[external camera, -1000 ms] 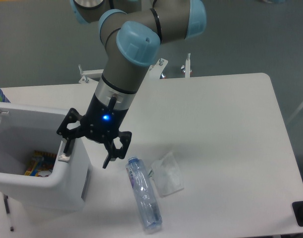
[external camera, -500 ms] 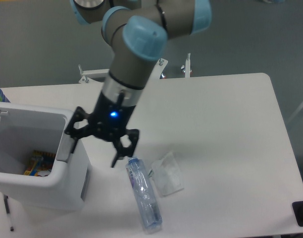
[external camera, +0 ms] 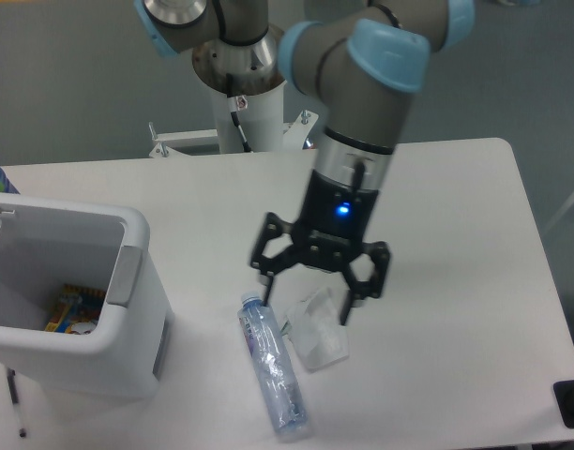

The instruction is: Open the trash can

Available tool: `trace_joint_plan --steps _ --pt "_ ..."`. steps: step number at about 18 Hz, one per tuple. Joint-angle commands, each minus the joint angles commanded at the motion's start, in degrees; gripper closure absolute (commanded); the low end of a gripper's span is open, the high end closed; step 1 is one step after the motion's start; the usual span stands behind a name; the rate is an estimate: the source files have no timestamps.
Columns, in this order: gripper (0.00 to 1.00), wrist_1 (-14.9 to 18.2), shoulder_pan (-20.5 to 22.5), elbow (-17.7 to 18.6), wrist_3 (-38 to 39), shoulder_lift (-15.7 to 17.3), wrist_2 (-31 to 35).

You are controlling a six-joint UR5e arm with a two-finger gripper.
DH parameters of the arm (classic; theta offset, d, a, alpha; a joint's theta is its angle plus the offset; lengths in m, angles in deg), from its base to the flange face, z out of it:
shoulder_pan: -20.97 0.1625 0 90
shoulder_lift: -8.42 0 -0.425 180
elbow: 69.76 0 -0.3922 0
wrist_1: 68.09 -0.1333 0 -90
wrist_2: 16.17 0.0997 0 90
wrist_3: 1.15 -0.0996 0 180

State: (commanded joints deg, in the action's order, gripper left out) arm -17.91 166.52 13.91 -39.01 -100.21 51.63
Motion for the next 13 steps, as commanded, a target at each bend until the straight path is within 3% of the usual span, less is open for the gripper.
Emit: trace_joint_plan --steps 3,8,11,13 --pt "0.00 3.6 2.1 -1.5 -11.2 -4.1 10.8" --pt "0.00 5.8 8.3 -3.1 -29.2 -8.1 14.4" --pt "0.00 13.5 8.5 -6.4 -31.7 -8.5 16.1" --pt "0.00 15.9 7.9 -7.8 -32.2 -9.1 20.2"
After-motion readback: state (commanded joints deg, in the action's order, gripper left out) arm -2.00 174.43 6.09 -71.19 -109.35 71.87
